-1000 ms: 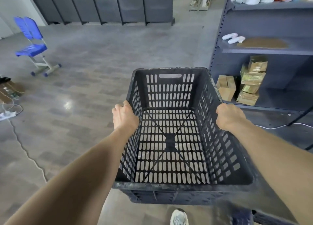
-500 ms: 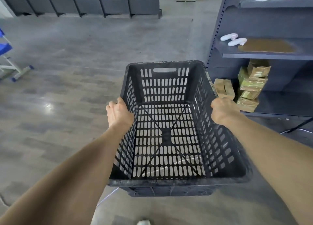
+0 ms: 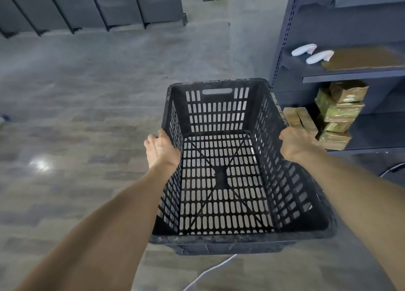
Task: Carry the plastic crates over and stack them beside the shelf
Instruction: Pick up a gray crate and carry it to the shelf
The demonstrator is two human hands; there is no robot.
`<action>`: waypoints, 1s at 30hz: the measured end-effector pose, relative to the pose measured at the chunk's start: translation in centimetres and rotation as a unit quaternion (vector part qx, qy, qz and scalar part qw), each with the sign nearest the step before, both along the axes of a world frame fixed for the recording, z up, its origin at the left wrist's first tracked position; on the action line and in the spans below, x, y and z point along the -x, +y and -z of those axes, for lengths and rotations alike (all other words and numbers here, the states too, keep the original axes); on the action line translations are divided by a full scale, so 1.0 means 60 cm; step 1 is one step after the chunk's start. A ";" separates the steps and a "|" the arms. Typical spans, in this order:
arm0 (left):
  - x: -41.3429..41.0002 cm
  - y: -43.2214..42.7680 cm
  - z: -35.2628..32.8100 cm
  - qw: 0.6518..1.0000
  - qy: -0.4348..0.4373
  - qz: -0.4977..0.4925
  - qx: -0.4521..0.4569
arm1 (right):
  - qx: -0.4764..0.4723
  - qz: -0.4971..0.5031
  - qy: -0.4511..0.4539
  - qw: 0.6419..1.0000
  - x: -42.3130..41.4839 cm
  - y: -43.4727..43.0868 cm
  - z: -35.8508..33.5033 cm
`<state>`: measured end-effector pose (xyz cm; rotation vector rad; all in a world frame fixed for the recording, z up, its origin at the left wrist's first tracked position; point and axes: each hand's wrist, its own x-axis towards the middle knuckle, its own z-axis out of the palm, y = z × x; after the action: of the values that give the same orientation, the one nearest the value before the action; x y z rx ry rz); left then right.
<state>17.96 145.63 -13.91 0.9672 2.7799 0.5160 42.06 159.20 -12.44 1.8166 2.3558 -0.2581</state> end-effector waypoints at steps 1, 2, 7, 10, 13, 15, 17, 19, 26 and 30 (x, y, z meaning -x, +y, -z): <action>0.018 0.019 0.004 1.000 -0.001 0.005 0.000 | 0.001 0.006 -0.004 1.000 0.016 0.016 0.005; 0.036 0.038 0.010 1.000 -0.002 0.010 0.000 | 0.001 0.013 -0.011 1.000 0.033 0.032 0.011; 0.115 0.132 0.043 1.000 -0.010 0.022 -0.004 | 0.002 0.036 -0.012 0.999 0.106 0.124 0.051; 0.159 0.191 0.073 1.000 -0.016 0.023 0.001 | 0.003 0.045 -0.007 0.999 0.148 0.182 0.079; 0.201 0.257 0.105 0.999 -0.031 0.026 0.007 | 0.010 0.052 -0.003 0.999 0.191 0.248 0.112; 0.226 0.304 0.130 0.999 -0.035 0.028 0.013 | 0.017 0.053 -0.001 0.998 0.216 0.293 0.139; 0.249 0.353 0.155 0.998 -0.039 0.036 0.017 | 0.025 0.063 -0.005 0.998 0.237 0.337 0.164; 0.270 0.402 0.183 0.998 -0.043 0.043 0.016 | 0.025 0.072 -0.010 0.997 0.259 0.379 0.191; 0.330 0.539 0.294 0.997 -0.051 0.050 0.010 | 0.035 0.085 -0.029 0.995 0.318 0.508 0.293; 0.364 0.608 0.379 0.997 -0.057 0.048 0.013 | 0.041 0.095 -0.018 0.994 0.351 0.570 0.374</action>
<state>-3.88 182.13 -36.68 1.0263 2.6181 0.5022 21.01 193.39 -34.90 1.9903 2.1176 -0.3360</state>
